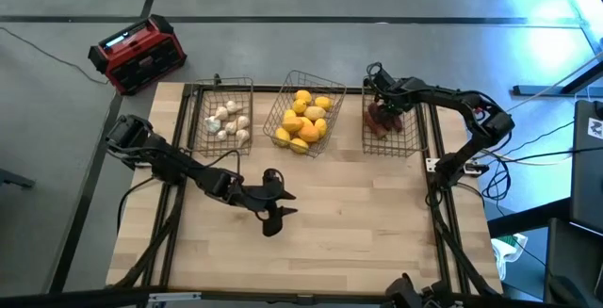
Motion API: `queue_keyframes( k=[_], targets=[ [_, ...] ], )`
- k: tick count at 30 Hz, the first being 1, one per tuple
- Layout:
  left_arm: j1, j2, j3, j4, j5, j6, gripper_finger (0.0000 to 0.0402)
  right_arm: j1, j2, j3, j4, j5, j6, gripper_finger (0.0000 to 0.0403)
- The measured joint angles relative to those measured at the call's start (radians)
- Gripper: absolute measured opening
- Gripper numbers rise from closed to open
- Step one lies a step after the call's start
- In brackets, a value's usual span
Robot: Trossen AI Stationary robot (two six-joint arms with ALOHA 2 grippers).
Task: Sort produce into baskets
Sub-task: Put the bell pepper into the right wire basket, then return to Home Position
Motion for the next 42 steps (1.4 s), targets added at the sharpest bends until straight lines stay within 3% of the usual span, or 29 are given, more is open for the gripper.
queue_keyframes(
  k=[10,17,21,24,28,36,38,42],
  targets=[
    [0.000,-0.027,0.000,0.005,-0.001,0.000,0.0178,0.040,-0.106,0.106,-0.163,-0.022,-0.059,0.0215],
    [0.000,-0.174,0.000,-0.004,-0.004,0.133,0.0101,0.204,-0.318,0.215,-0.128,-0.145,-0.065,0.0209],
    [-0.003,-0.262,0.000,0.000,-0.004,0.266,0.0053,0.355,-0.436,0.192,0.006,-0.247,-0.043,0.0209],
    [-0.007,-0.320,-0.003,-0.002,-0.004,0.340,0.0024,0.491,-0.493,0.150,0.088,-0.264,-0.043,0.0205],
    [-0.007,-0.399,-0.053,-0.004,-0.004,0.382,0.0003,0.675,-0.562,0.081,0.213,-0.261,-0.030,0.0167],
    [0.014,-0.622,-0.252,0.022,-0.001,0.357,0.0002,0.995,-0.636,-0.067,0.453,-0.264,-0.034,0.0022],
    [0.029,-0.686,-0.301,0.042,0.006,0.351,0.0004,1.042,-0.648,-0.104,0.500,-0.263,-0.046,0.0007],
    [0.073,-0.810,-0.385,0.059,0.013,0.347,0.0002,1.093,-0.687,-0.189,0.608,-0.263,-0.052,0.0021]
  ],
)
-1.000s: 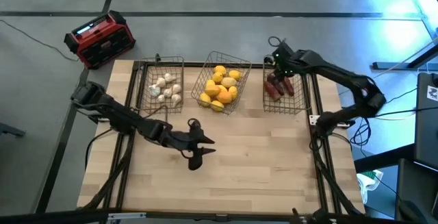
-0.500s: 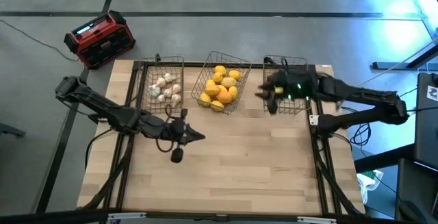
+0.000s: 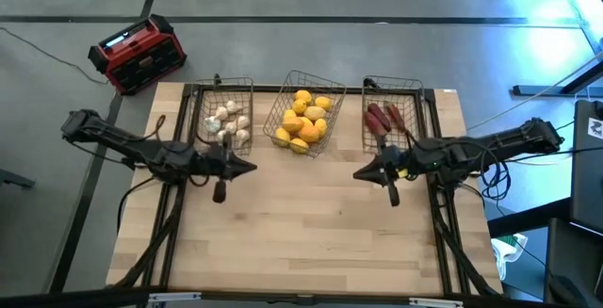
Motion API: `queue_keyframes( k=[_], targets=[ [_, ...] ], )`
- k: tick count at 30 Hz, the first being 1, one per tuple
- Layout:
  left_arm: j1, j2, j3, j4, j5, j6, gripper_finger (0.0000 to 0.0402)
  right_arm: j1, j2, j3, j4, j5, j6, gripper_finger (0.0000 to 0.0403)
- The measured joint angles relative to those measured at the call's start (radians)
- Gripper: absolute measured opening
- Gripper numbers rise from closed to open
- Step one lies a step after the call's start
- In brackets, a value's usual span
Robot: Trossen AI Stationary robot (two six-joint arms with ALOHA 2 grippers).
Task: Sort produce into baskets
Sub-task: Return to Home Position
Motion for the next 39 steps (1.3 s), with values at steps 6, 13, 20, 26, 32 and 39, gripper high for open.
queue_keyframes(
  k=[6,13,20,26,32,39],
  targets=[
    [0.070,-0.151,-0.104,-0.006,0.007,-0.053,0.0002,0.008,-0.113,-0.156,0.111,-0.029,0.030,0.0016],
    [0.071,-0.293,-0.210,-0.008,0.016,-0.105,0.0001,0.008,-0.340,-0.359,0.265,-0.062,0.088,0.0007],
    [0.071,-0.408,-0.270,0.000,0.020,-0.105,0.0002,0.008,-0.583,-0.554,0.310,-0.038,0.121,0.0014],
    [0.071,-0.491,-0.303,-0.009,0.040,-0.096,0.0002,0.008,-0.745,-0.670,0.310,-0.026,0.133,0.0014],
    [0.071,-0.572,-0.342,-0.002,0.042,-0.093,0.0002,0.007,-0.837,-0.750,0.299,0.002,0.165,0.0014],
    [0.071,-0.659,-0.410,-0.006,0.042,-0.107,0.0003,0.006,-0.848,-0.750,0.220,0.046,0.192,0.0015]
  ],
)
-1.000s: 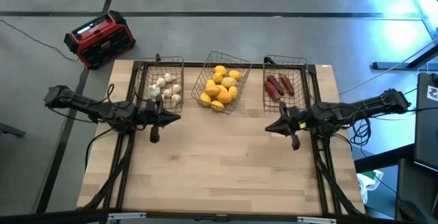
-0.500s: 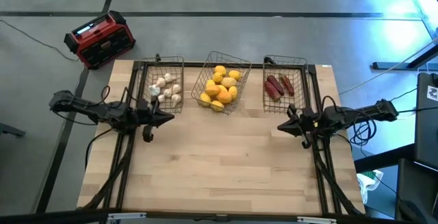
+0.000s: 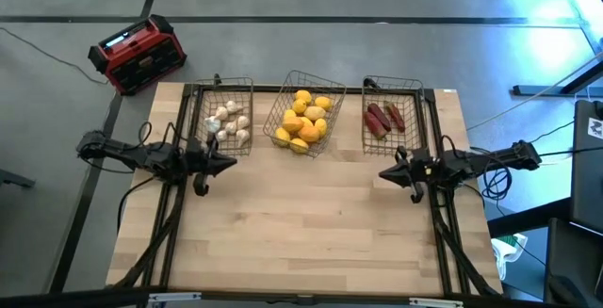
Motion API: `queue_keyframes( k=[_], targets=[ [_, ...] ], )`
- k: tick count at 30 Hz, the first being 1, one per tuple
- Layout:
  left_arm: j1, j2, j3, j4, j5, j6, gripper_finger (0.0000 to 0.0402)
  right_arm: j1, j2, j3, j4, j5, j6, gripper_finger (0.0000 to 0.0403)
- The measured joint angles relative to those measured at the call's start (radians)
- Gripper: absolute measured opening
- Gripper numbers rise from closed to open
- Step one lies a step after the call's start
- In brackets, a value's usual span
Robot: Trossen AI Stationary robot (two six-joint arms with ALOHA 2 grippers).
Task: Sort produce into baskets
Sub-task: Return to Home Position
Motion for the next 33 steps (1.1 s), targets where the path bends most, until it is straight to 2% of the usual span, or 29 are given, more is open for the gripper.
queue_keyframes(
  k=[6,10,12,15,17,19,23,33],
  targets=[
    [0.000,-0.036,-0.005,-0.062,-0.014,-0.035,0.0003,0.000,0.002,-0.001,-0.052,0.017,0.003,0.0015],
    [0.002,-0.036,-0.004,-0.086,-0.143,0.046,0.0003,0.000,0.002,-0.002,-0.051,0.017,0.000,0.0015],
    [0.001,-0.034,-0.004,-0.104,-0.162,0.047,0.0003,0.000,0.001,-0.003,-0.050,0.016,0.001,0.0015],
    [-0.001,-0.034,-0.004,-0.150,-0.107,-0.009,0.0003,0.000,0.002,-0.003,-0.048,-0.007,-0.023,0.0014],
    [-0.001,-0.033,-0.004,-0.170,-0.006,0.073,0.0004,0.000,0.001,-0.003,-0.042,-0.049,-0.048,0.0014],
    [0.000,-0.035,-0.004,-0.177,0.056,0.124,0.0003,0.000,-0.004,-0.003,-0.030,-0.137,-0.072,0.0015],
    [0.002,-0.036,-0.004,-0.178,0.064,0.173,0.0004,0.000,-0.020,-0.004,0.027,-0.214,-0.113,0.0014],
    [0.051,-0.092,-0.002,-0.178,0.064,0.168,0.0004,0.000,-0.057,-0.004,0.011,-0.212,-0.170,0.0014]
  ],
)
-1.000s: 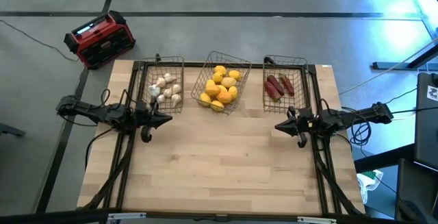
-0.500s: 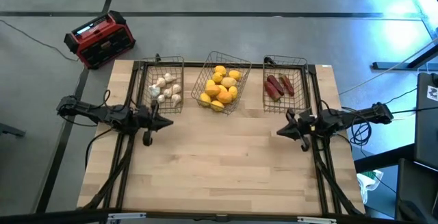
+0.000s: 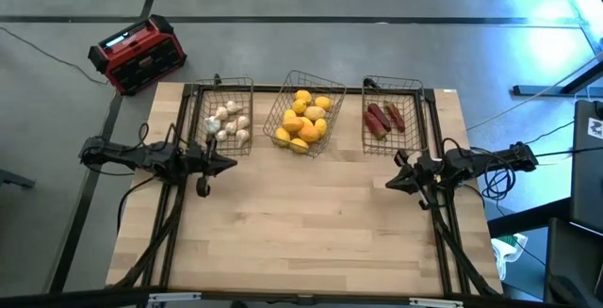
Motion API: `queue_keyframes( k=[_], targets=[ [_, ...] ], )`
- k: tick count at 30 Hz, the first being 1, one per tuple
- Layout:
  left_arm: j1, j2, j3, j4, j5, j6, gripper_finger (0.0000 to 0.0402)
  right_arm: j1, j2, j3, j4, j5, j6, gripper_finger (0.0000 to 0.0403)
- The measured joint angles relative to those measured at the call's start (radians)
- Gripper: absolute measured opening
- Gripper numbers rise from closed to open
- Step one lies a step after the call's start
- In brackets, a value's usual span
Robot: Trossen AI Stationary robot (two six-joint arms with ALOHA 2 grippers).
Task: Sort produce into baskets
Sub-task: Return to Home Position
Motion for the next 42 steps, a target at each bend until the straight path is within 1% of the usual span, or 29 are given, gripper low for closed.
queue_keyframes(
  k=[2,6,11,42],
  targets=[
    [0.006,0.000,0.000,-0.002,0.002,0.000,0.0004,0.000,0.000,0.000,-0.006,0.004,0.000,0.0014],
    [0.014,0.000,0.000,-0.002,0.004,-0.007,0.0004,0.000,0.000,0.000,-0.020,0.066,-0.014,0.0014],
    [0.015,0.007,0.000,0.000,0.005,-0.009,0.0004,0.000,0.000,0.000,-0.082,0.124,-0.018,0.0014],
    [0.015,0.007,0.000,-0.001,0.005,-0.010,0.0004,0.000,0.000,-0.001,-0.086,0.131,-0.016,0.0014]
  ],
)
